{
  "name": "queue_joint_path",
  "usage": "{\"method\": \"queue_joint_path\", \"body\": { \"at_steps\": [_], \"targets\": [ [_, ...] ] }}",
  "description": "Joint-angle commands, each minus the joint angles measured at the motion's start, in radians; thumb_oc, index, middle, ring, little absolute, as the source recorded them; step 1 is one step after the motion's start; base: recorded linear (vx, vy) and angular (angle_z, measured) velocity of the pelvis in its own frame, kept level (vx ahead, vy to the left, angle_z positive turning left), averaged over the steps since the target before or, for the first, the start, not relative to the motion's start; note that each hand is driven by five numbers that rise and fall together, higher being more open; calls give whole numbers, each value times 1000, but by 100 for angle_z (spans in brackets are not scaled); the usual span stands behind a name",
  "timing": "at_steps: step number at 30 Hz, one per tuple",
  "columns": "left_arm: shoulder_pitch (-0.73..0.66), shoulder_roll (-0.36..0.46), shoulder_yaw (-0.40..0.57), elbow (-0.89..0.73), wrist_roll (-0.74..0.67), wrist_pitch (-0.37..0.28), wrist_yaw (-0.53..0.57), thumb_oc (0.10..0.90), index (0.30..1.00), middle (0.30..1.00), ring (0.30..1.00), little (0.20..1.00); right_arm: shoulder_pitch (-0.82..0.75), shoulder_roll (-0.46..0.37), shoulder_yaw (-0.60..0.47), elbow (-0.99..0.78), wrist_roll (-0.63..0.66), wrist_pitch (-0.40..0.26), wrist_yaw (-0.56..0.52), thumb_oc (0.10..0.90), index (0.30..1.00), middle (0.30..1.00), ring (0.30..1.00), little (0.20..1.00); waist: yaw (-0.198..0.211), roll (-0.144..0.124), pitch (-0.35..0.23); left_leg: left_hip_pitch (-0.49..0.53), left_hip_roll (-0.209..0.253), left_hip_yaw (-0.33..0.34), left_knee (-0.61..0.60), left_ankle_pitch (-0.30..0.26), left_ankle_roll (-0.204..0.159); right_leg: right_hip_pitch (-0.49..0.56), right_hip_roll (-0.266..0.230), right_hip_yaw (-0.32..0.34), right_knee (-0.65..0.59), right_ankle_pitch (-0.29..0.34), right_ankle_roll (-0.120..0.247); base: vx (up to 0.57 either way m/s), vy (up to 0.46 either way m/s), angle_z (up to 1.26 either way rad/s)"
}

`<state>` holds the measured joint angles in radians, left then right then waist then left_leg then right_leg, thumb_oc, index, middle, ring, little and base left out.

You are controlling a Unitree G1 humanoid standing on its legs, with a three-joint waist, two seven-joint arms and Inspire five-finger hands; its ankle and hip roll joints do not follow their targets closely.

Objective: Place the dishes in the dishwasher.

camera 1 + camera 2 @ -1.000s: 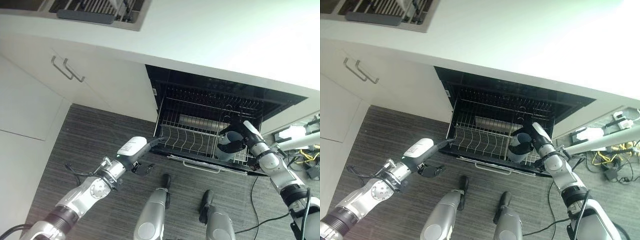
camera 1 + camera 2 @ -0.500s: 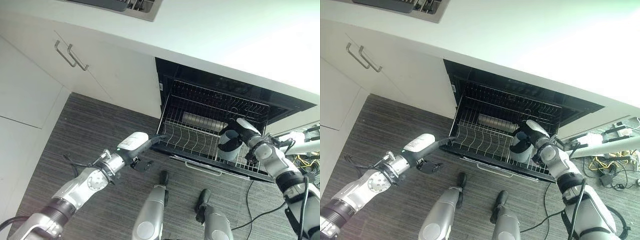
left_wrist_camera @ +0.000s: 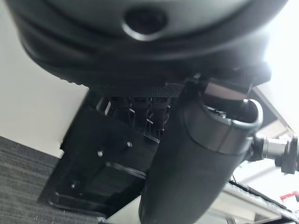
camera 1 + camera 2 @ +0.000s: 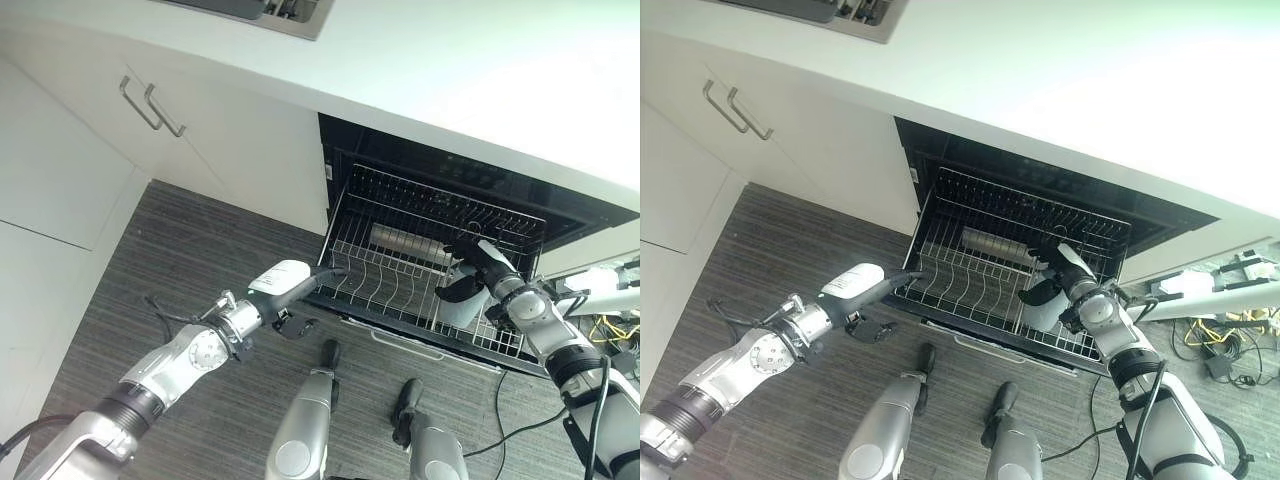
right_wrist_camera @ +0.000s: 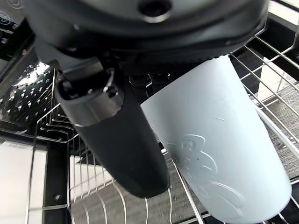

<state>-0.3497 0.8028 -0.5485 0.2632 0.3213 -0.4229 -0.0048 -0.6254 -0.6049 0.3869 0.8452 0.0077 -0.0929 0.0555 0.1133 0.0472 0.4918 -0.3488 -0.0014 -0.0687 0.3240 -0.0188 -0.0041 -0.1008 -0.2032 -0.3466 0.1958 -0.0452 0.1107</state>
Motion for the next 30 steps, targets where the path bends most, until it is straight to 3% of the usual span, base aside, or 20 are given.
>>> {"method": "queue_joint_path", "body": {
  "at_steps": [1,2,3,4,5,7,8,9,15,17,19,21,22,23,25,26,27,28,29,30],
  "targets": [
    [-27,-17,45,-46,-28,-74,67,800,900,900,900,900,87,13,55,58,14,-77,-129,800,900,900,900,900,11,37,-14,39,61,99,-24,-124,-4,-56,0,60,104,-114,12,-10,21,-9],
    [-6,-15,56,-86,-24,-46,60,800,900,900,900,900,83,4,49,18,33,17,-47,800,900,900,900,900,9,33,-8,54,60,98,-24,-137,-5,-43,-1,59,104,-122,14,-11,23,-8],
    [8,-12,67,-66,-29,-67,72,800,900,900,900,900,114,3,35,8,-77,21,16,800,900,900,900,900,-1,34,-16,43,65,105,-24,-128,-7,-55,1,62,104,-113,16,22,23,-5],
    [1,-24,60,-41,-16,-82,79,800,900,900,900,900,124,3,43,5,-49,-64,-148,800,900,900,900,900,-1,33,-17,49,68,111,-24,-130,-7,-51,-1,64,104,-115,14,-2,39,-1],
    [3,-34,55,-50,-3,-67,82,800,900,900,900,900,117,1,45,-8,-4,-74,-230,800,900,900,900,900,-3,34,-16,51,69,108,-24,-132,-5,-50,0,60,104,-114,10,42,34,-1],
    [38,-27,79,-77,-15,-54,85,800,900,900,900,900,152,-12,8,-44,-72,-8,-132,800,900,900,900,900,-16,35,-21,54,72,114,-24,-136,-4,-52,2,67,104,-116,14,17,50,-2],
    [37,-38,81,-68,-4,-60,83,800,900,900,900,900,175,-20,4,-48,-93,-60,-207,800,900,900,900,900,-19,35,-22,55,73,120,-24,-138,-4,-51,-1,69,104,-119,13,-16,39,-4],
    [51,-32,80,-85,-5,-56,85,800,900,900,900,900,178,-29,-7,-68,-98,-67,-270,800,900,900,900,900,-21,38,-23,54,73,118,-24,-135,-5,-52,-1,67,104,-116,14,3,20,-8],
    [71,-21,101,-109,-15,-62,76,800,900,900,900,900,180,-48,-32,-100,-113,-57,-258,800,900,900,900,900,-20,42,-28,46,72,123,-24,-134,-4,-59,-3,67,104,-117,14,-14,7,-4],
    [99,-8,119,-144,-28,-53,74,800,900,900,900,900,177,-70,-66,-145,-190,-75,-387,800,900,900,900,900,-23,52,-25,53,72,129,-24,-141,-8,-55,-5,70,104,-126,17,-16,59,-1],
    [127,-18,136,-166,-20,-40,78,800,900,900,900,900,200,-74,-102,-232,-83,-126,-487,800,900,900,900,900,-33,60,-28,50,74,130,-24,-137,-7,-60,0,76,104,-122,15,7,74,-6],
    [143,-17,150,-178,-29,-30,80,800,900,900,900,900,227,-67,-148,-280,6,-77,-319,800,900,900,900,900,-43,61,-32,49,71,129,-24,-142,-7,-65,1,85,104,-126,17,22,75,-8],
    [147,-31,160,-163,-19,-44,77,800,900,900,900,900,254,-49,-156,-305,-14,-87,-299,800,900,900,900,900,-49,62,-31,52,72,137,-24,-143,-10,-66,-2,93,104,-130,15,4,80,-6],
    [160,-47,161,-162,-2,-42,86,800,900,900,900,900,266,-46,-154,-339,-82,-115,-485,800,900,900,900,900,-56,66,-31,56,77,138,-24,-142,-9,-65,1,93,104,-126,11,44,78,-6],
    [196,-38,188,-170,-12,-47,93,800,900,900,900,900,316,-51,-182,-376,-36,31,-206,800,900,900,900,900,-72,59,-34,59,77,142,-24,-144,-8,-68,1,101,104,-125,17,11,35,-8],
    [187,-42,181,-144,-3,-64,98,800,900,900,900,900,321,-55,-171,-371,-41,-64,-297,800,900,900,900,900,-73,59,-34,56,80,144,-24,-138,-10,-72,0,103,104,-121,15,22,10,-12],
    [192,-46,172,-143,9,-60,107,800,900,900,900,900,316,-51,-160,-388,-93,-77,-399,800,900,900,900,900,-74,58,-33,66,82,140,-24,-147,-9,-64,3,100,104,-126,15,73,4,-11],
    [211,-40,183,-158,-1,-53,106,800,900,900,900,900,329,-54,-170,-403,-14,17,-224,800,900,900,900,900,-77,53,-35,75,79,141,-24,-155,-8,-56,3,104,104,-133,18,45,-2,-9],
    [211,-40,195,-148,-1,-64,100,800,900,900,900,900,345,-57,-167,-423,-10,23,-181,800,900,900,900,900,-81,49,-41,62,82,149,-24,-144,-7,-69,2,105,104,-124,16,-5,-8,-6],
    [200,-45,184,-135,11,-68,105,800,900,900,900,900,350,-55,-156,-424,-49,-42,-310,800,900,900,900,900,-81,49,-39,64,85,151,-24,-142,-7,-70,2,104,104,-121,15,-30,-9,-4]
  ]
}}
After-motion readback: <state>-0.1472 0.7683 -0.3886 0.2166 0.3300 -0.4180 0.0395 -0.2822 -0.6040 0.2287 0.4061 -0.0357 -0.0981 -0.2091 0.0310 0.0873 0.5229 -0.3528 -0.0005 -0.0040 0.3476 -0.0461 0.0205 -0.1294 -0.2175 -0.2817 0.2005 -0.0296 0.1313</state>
